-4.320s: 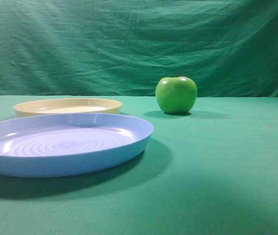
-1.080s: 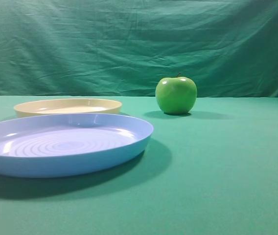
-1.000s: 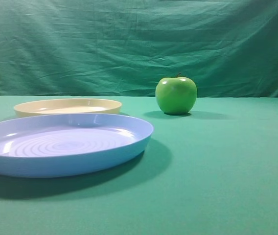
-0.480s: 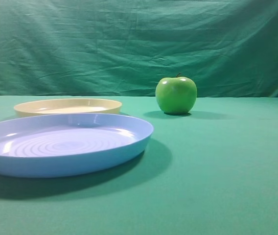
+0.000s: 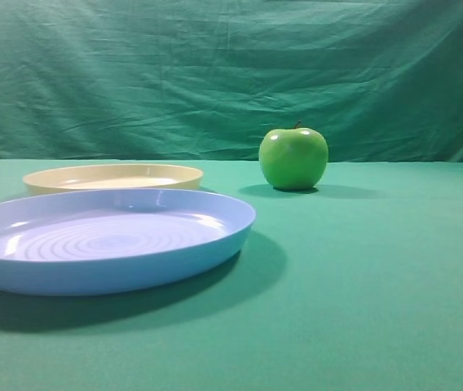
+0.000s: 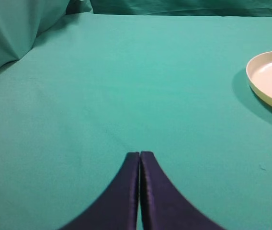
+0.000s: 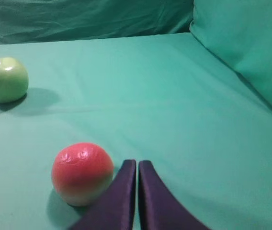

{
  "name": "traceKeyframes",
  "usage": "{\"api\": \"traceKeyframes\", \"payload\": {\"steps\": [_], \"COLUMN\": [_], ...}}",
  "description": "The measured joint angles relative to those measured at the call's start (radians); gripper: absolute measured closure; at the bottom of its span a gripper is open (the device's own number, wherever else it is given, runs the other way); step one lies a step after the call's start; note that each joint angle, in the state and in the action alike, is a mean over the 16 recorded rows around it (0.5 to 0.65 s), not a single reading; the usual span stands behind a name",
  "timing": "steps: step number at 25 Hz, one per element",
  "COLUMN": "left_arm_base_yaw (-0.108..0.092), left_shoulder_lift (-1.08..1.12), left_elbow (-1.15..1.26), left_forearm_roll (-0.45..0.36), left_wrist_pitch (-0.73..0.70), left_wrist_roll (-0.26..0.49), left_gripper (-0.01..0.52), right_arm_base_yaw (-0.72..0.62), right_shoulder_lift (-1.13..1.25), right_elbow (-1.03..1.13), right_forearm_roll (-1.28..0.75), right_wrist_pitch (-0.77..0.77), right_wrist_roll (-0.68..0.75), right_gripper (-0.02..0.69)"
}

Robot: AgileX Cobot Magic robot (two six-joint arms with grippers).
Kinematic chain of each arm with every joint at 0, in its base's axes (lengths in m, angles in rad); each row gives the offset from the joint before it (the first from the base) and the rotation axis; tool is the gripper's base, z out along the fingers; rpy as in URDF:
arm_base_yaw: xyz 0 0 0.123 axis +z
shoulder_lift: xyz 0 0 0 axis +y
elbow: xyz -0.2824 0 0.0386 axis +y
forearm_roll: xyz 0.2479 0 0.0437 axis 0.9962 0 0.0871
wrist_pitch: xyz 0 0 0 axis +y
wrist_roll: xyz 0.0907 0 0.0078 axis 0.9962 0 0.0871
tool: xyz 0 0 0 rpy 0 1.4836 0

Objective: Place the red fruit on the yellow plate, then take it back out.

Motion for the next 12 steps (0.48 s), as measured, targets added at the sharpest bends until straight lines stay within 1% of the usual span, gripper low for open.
{"api": "traceKeyframes", "payload": {"steps": [12], "left_arm_base_yaw": [0.0], "left_shoulder_lift": [0.0], "left_elbow": [0.0], "left_forearm_roll": [0.0], "left_wrist_pitch": [0.0], "left_wrist_roll": [0.0], "left_gripper": [0.514], "right_arm_base_yaw": [0.0], "right_shoulder_lift": [0.0], "right_elbow": [0.0], "right_forearm_roll": [-0.001], "right_wrist_pitch": [0.019], "right_wrist_roll": [0.0], "right_gripper": [0.665]}}
